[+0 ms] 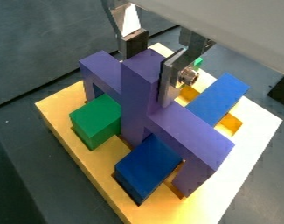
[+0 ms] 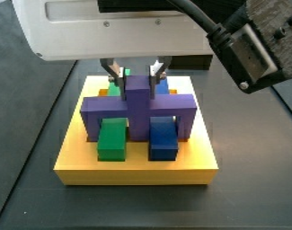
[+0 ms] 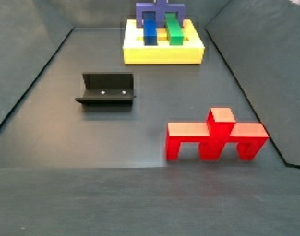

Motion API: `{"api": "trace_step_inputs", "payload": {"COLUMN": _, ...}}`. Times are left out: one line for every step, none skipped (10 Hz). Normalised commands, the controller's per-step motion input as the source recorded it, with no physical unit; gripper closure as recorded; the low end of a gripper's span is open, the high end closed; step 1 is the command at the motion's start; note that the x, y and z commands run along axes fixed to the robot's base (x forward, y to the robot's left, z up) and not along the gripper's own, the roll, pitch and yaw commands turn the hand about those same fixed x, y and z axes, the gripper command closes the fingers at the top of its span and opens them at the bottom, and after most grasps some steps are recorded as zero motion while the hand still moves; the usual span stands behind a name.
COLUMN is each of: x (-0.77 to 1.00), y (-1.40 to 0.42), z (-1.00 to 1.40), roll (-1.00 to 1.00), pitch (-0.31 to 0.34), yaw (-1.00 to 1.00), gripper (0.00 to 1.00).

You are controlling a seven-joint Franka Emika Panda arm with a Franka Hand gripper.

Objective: Pick up the purple object. Move up. Move to above the board. Insert the purple object.
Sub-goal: Insert the purple object.

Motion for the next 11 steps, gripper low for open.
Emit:
{"api": "trace_step_inputs", "payload": {"x": 0.42, "y": -0.14, "z": -0.28, "roll": 0.33, "pitch": 0.083, "yaw": 0.00, "gripper": 1.00}}
{"api": "trace_step_inputs", "payload": {"x": 0.15, "y": -0.14, "z": -0.33, "roll": 0.28, "pitch": 0.047, "yaw": 0.00, "gripper": 1.00}}
{"api": "trace_step_inputs", "payload": {"x": 0.00, "y": -0.20, "z": -0.26, "roll": 0.10, "pitch": 0.021, "yaw": 0.00, "gripper": 1.00}}
{"api": "trace_step_inputs", "payload": {"x": 0.00, "y": -0.21, "z": -0.25, "roll": 0.02, "pitch": 0.000, "yaw": 0.00, "gripper": 1.00}}
{"api": "trace_step_inputs", "payload": {"x": 0.00, "y": 0.00, "z": -0.47, "roll": 0.02, "pitch": 0.000, "yaw": 0.00, "gripper": 1.00}}
{"api": "trace_step_inputs", "payload": {"x": 0.00, "y": 0.00, "z": -0.31, "roll": 0.00, "pitch": 0.000, "yaw": 0.00, "gripper": 1.00}}
{"api": "trace_step_inputs", "payload": {"x": -0.15, "y": 0.00, "z": -0.15, "roll": -0.03, "pitch": 0.000, "yaw": -0.01, "gripper": 1.00}}
{"api": "trace_step_inputs", "payload": {"x": -0.21, "y": 0.00, "z": -0.07, "roll": -0.06, "pitch": 0.000, "yaw": -0.01, "gripper": 1.00}}
{"api": "trace_step_inputs", "payload": {"x": -0.24, "y": 0.01, "z": 0.00, "roll": -0.10, "pitch": 0.000, "yaw": -0.07, "gripper": 1.00}}
{"api": "trace_step_inputs", "payload": {"x": -0.37, "y": 0.00, "z": 0.02, "roll": -0.11, "pitch": 0.000, "yaw": -0.05, "gripper": 1.00}}
{"api": "trace_step_inputs", "payload": {"x": -0.12, "y": 0.00, "z": 0.00, "roll": -0.04, "pitch": 0.000, "yaw": 0.00, "gripper": 1.00}}
